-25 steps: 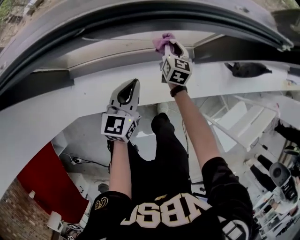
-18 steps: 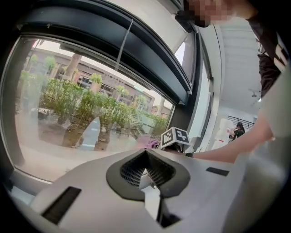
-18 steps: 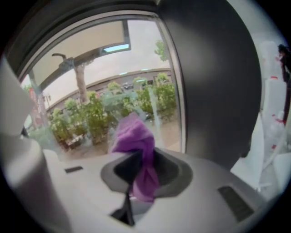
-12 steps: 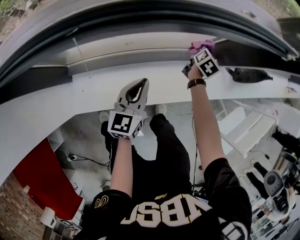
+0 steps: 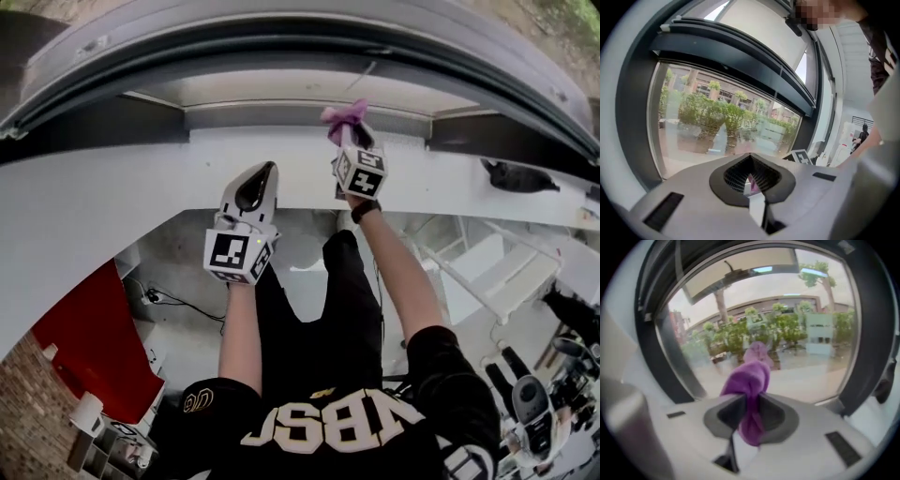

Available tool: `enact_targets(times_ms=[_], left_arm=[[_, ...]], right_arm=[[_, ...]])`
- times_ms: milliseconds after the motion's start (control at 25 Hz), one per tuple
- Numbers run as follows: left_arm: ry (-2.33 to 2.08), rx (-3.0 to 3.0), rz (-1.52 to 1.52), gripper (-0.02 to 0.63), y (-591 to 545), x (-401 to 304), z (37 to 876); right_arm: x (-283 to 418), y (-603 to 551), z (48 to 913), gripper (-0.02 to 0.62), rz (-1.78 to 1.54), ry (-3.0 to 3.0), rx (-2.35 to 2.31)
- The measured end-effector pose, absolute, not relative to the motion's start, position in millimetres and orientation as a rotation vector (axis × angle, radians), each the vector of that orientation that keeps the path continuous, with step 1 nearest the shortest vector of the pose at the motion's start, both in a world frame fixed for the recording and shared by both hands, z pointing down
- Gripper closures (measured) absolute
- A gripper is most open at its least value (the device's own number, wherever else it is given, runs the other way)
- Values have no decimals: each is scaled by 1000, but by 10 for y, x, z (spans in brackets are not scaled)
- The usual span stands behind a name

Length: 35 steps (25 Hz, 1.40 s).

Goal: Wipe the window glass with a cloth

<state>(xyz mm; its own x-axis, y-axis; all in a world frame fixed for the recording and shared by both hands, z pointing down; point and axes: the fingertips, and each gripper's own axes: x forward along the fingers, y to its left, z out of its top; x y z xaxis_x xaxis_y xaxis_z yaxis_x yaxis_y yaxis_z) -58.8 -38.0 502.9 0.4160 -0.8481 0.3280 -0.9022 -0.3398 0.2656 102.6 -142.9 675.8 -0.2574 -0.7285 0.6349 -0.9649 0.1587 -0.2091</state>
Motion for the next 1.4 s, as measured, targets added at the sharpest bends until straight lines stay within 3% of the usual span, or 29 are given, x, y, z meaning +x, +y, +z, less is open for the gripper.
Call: enact_targets(times_ms=[400, 680, 800, 1000, 1400], left_arm=[[-1728, 2135, 321, 583, -100, -2427, 4937], [-1719, 2138, 371, 583, 44, -2936, 5025], [-1697, 2121, 364, 583, 65, -2846, 5138], [-1626, 2153, 320, 583, -123, -2421, 5202], [-1338, 2328, 271, 583, -492, -323, 5367]], right_arm=[[-2463, -1319, 6607, 508, 764, -2466, 1062], [-3586, -1646, 6632, 508, 671, -2494, 951], [-3422, -1709, 6686, 508, 739, -2487, 959], [-2426, -1770, 6826, 508, 801, -2423, 1097], [851, -2002, 7007, 508, 852, -2165, 1570]])
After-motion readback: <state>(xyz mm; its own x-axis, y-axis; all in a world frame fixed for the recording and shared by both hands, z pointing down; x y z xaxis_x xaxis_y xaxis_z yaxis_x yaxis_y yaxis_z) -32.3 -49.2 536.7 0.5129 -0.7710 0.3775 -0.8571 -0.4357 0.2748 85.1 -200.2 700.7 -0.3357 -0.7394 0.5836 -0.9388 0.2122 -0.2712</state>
